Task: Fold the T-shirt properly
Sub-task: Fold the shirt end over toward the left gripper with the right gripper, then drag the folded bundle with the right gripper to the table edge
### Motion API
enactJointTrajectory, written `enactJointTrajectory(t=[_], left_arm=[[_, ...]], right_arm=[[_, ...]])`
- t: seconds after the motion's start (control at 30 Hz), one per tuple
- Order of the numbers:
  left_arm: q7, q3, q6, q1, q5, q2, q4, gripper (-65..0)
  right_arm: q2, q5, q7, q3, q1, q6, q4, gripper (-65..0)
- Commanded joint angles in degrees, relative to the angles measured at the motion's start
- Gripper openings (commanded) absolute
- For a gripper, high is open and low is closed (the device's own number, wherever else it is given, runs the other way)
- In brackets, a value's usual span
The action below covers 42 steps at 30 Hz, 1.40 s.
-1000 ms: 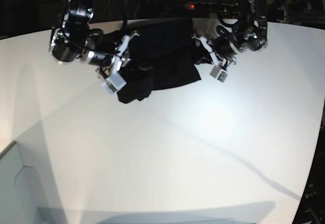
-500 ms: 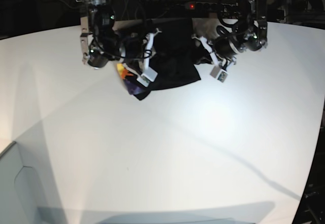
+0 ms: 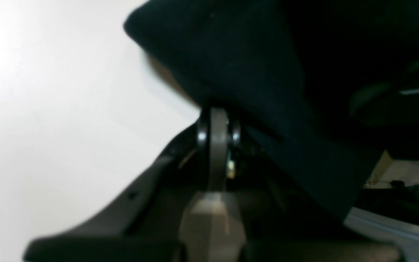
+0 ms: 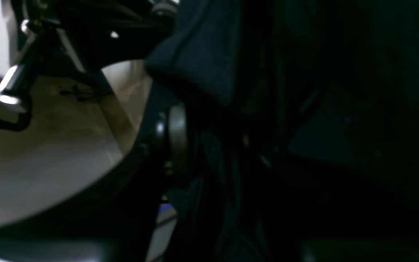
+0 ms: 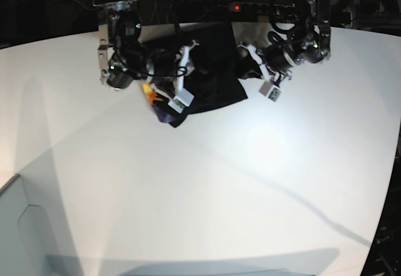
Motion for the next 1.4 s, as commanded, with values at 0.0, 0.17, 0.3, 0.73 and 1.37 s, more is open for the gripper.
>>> enactJointTrajectory(t=[0.0,0.17,0.3,0.73,1.37], left_arm=[[6.27,-0.03,1.76,1.01,6.32,-0.72,-0.86,-64.1],[6.27,-0.03,1.76,1.01,6.32,-0.72,-0.86,-64.1],[6.27,-0.03,1.76,0.93,6.32,-0.72,-0.86,-64.1],[6.71,-0.03,1.76,0.22,6.32,-0.72,-0.86,-64.1],[6.18,-14.80,1.23,5.15,5.79,-0.19,21.74,-64.6]], right_arm=[[-0.23,1.46,0.89,0.03,0.64,-0.21,2.18,-43.4],[-0.23,1.46,-0.96,0.03,0.20,-0.21,6.13,-43.0],[-0.41,1.46,-3.15,0.03,0.11,-0.21,9.12,-43.0],[-1.73,4.62,-4.52,-0.23,0.46,-0.21,10.27,-43.0],[9.35,10.86,-4.52,5.92,4.86,-0.21,16.86,-65.0]])
